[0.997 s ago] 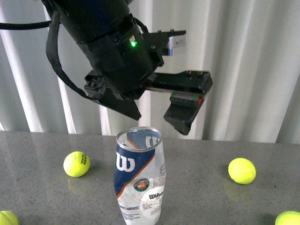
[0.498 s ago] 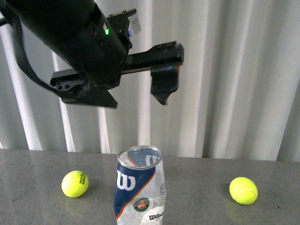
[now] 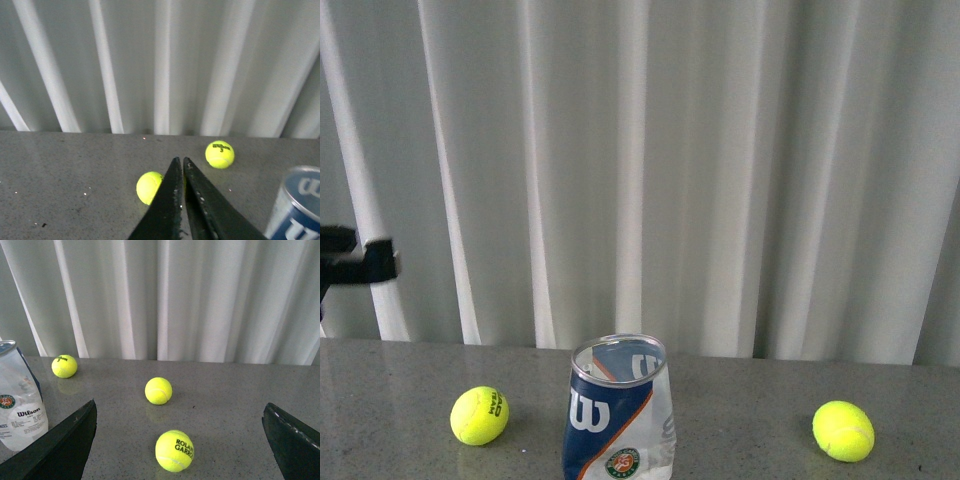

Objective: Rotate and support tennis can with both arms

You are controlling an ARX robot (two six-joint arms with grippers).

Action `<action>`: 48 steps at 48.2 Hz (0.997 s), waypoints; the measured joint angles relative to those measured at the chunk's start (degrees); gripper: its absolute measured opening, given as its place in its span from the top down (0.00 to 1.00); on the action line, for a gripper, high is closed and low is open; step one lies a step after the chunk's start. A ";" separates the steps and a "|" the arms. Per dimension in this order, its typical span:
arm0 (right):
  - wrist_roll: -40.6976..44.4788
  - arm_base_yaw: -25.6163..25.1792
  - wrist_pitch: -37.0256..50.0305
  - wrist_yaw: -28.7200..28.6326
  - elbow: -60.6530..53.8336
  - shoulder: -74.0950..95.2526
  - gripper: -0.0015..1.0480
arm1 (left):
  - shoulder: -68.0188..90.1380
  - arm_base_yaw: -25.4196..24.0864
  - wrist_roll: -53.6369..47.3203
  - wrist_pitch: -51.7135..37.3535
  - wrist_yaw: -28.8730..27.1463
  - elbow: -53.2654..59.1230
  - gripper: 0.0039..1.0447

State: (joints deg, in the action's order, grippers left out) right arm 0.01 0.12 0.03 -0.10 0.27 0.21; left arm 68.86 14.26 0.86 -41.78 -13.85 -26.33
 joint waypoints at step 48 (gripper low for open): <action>0.00 0.00 0.00 0.00 0.00 0.00 0.07 | -34.01 -14.12 -0.42 9.92 13.66 23.85 0.97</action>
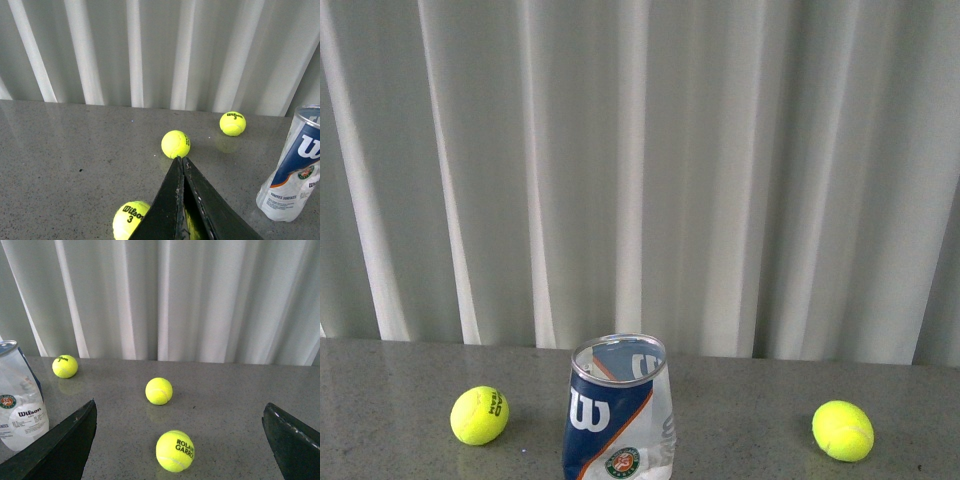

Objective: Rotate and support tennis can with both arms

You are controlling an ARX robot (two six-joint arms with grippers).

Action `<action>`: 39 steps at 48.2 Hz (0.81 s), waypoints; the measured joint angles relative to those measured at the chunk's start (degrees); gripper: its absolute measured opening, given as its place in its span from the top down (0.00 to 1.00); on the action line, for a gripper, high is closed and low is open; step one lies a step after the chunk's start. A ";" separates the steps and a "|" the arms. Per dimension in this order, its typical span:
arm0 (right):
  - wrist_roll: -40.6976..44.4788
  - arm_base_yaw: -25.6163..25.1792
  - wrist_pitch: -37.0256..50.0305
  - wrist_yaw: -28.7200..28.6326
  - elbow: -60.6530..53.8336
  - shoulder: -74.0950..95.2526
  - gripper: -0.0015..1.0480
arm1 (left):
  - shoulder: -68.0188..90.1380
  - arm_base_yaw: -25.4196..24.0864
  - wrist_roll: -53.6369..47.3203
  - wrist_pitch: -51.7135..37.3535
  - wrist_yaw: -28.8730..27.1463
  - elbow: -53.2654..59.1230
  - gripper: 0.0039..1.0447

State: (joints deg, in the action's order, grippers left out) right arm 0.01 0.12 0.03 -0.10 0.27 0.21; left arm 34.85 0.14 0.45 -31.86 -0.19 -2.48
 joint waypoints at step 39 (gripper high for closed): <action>-0.02 0.00 0.00 0.00 0.00 0.00 0.07 | -23.39 0.00 -0.07 20.17 0.17 1.09 0.97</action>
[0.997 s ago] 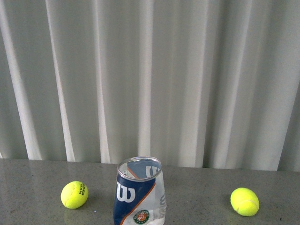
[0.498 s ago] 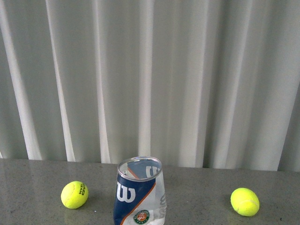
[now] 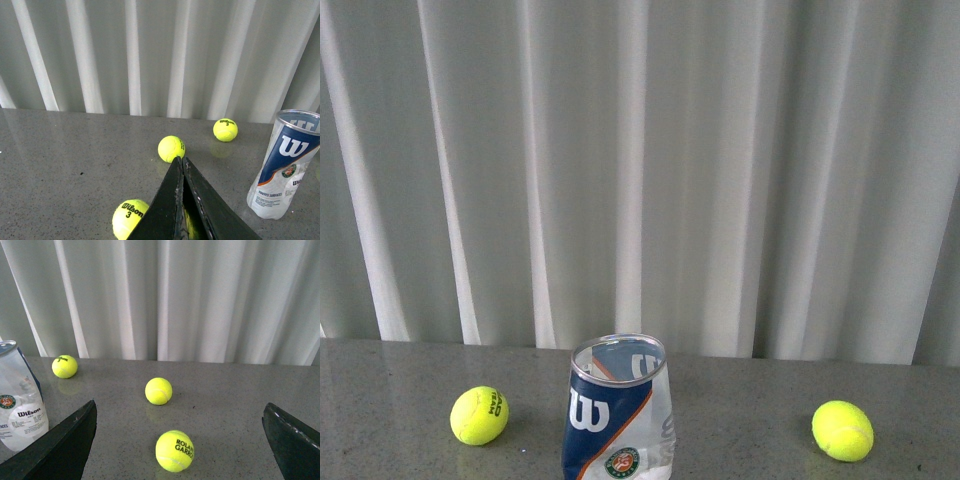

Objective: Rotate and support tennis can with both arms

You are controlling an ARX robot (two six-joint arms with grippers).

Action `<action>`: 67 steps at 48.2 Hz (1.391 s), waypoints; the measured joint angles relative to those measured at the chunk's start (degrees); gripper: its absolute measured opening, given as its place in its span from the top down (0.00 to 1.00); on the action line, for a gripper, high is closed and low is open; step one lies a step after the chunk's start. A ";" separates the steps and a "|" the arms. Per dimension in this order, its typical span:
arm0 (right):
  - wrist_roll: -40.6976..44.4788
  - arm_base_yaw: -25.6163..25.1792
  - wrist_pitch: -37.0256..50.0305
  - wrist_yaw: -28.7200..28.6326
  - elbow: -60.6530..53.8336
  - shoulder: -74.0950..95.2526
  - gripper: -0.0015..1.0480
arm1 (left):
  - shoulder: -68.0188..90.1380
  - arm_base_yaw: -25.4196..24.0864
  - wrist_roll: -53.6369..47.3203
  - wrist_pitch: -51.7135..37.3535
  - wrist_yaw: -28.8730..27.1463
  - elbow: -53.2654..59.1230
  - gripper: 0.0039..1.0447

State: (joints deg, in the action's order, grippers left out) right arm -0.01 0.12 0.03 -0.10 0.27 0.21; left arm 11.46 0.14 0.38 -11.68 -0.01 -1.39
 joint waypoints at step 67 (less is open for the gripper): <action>0.02 -0.02 0.00 0.00 0.00 0.00 0.07 | -11.26 0.00 -0.13 11.65 0.00 -0.02 0.06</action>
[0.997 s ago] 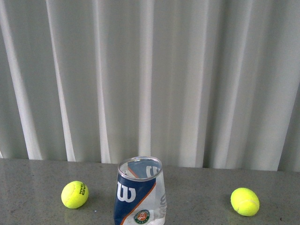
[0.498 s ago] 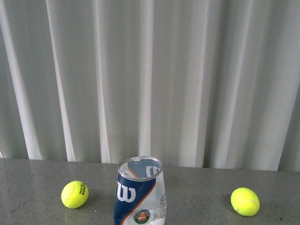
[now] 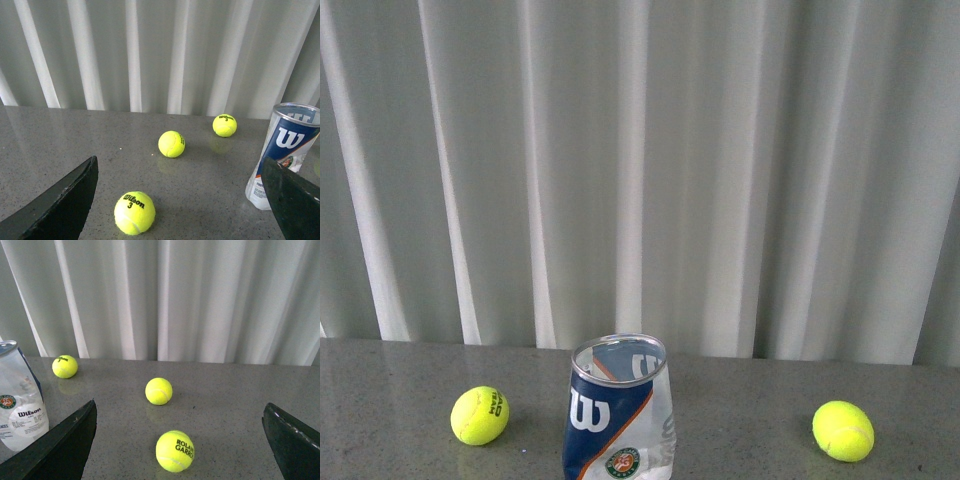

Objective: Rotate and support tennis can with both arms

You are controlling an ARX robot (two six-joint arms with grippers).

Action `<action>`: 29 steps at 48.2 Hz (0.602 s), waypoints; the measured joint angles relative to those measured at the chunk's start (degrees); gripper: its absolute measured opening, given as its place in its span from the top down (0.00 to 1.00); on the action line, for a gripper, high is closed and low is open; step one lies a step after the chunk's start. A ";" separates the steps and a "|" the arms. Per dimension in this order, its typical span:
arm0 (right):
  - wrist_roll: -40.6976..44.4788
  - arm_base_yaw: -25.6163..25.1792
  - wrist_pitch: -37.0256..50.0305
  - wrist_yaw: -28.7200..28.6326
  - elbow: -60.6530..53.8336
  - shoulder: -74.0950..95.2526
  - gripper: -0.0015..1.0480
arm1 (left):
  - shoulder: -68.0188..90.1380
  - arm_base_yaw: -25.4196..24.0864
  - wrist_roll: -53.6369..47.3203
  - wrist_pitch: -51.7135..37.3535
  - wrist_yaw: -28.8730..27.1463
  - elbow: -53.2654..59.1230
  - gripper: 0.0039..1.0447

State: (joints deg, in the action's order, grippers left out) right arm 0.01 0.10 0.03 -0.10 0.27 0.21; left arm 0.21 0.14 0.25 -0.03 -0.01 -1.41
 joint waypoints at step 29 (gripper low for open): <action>-0.02 0.00 0.00 0.00 0.00 0.00 0.07 | 0.00 0.00 0.00 0.00 0.00 0.00 0.06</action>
State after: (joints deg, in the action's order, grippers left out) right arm -0.01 0.10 0.03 -0.10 0.27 0.21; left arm 0.21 0.14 0.25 -0.03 -0.01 -1.41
